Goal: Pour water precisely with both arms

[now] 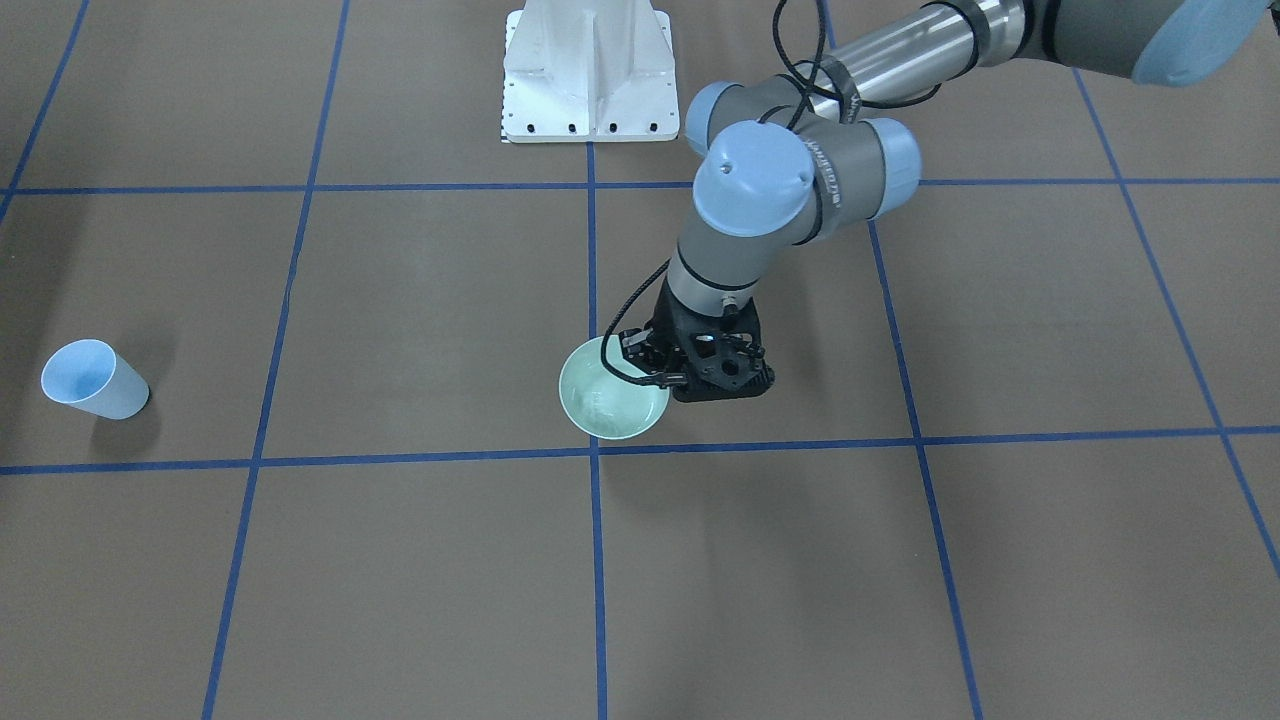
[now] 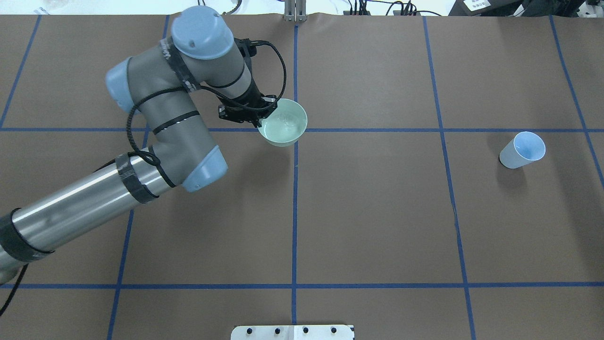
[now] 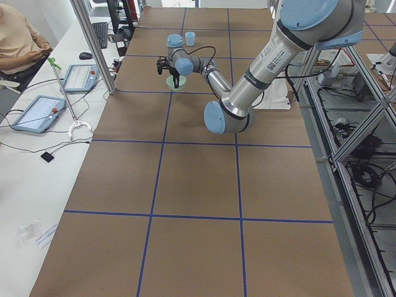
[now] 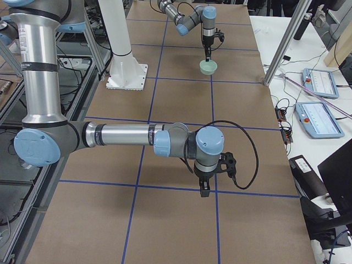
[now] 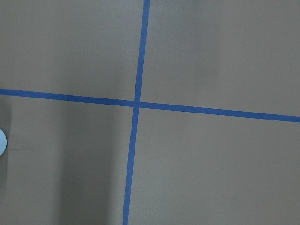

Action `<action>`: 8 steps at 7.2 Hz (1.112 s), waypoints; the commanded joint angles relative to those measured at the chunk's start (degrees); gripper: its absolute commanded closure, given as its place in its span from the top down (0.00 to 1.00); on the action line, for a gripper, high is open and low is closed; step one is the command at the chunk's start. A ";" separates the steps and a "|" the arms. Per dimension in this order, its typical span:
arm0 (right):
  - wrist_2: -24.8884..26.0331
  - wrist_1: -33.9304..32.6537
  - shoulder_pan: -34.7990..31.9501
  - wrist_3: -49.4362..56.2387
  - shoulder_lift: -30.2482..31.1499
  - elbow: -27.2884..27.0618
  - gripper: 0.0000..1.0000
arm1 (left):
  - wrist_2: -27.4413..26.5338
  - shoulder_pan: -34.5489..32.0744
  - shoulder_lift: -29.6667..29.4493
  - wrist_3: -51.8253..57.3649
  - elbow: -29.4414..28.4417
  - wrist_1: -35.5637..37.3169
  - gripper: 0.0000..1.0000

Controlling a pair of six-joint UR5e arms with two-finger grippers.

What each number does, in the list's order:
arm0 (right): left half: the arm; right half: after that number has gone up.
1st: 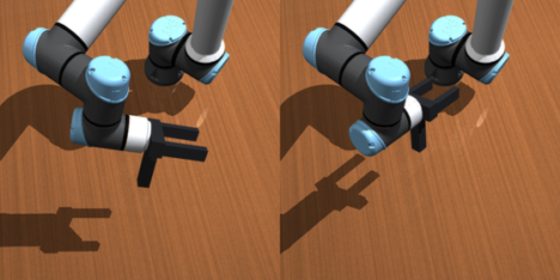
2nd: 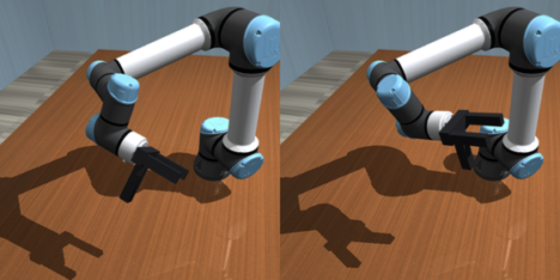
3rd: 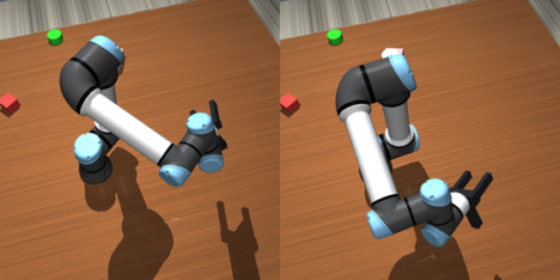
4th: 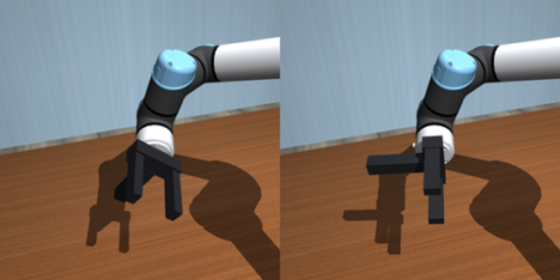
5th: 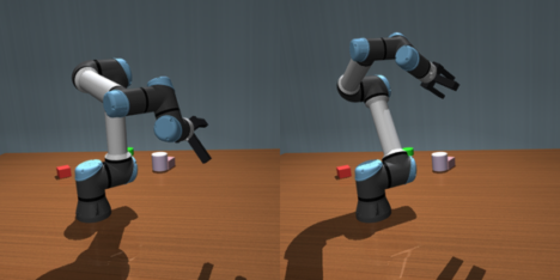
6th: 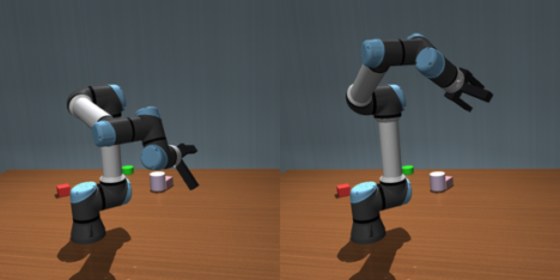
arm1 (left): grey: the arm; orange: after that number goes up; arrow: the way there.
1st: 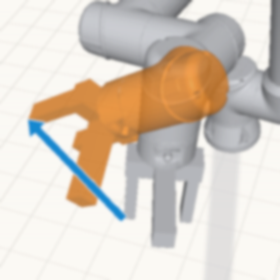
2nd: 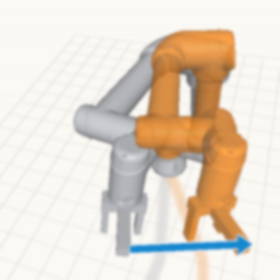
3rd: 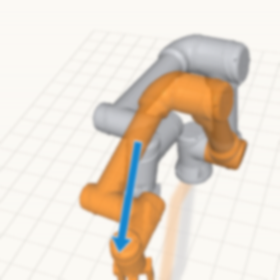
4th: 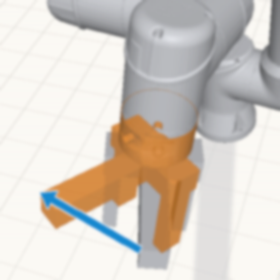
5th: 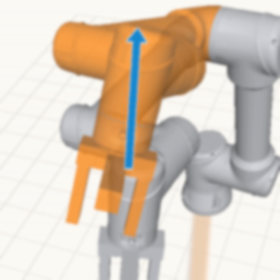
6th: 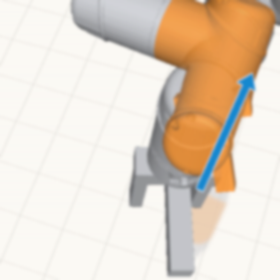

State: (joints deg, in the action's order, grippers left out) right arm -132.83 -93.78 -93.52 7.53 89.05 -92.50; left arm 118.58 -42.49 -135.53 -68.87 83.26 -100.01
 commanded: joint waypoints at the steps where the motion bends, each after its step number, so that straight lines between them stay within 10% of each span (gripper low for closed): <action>1: 0.02 0.09 0.00 -0.15 0.07 -0.05 1.00 | 5.93 -7.31 10.58 11.76 6.71 0.17 0.00; 8: 0.02 0.00 0.00 -0.06 -0.10 -0.14 1.00 | 14.20 -22.28 36.96 42.47 11.93 -5.42 0.00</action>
State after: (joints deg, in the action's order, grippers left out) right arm -132.80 -93.78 -93.51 7.45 88.98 -92.63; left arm 131.18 -63.26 -103.41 -30.45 95.04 -102.43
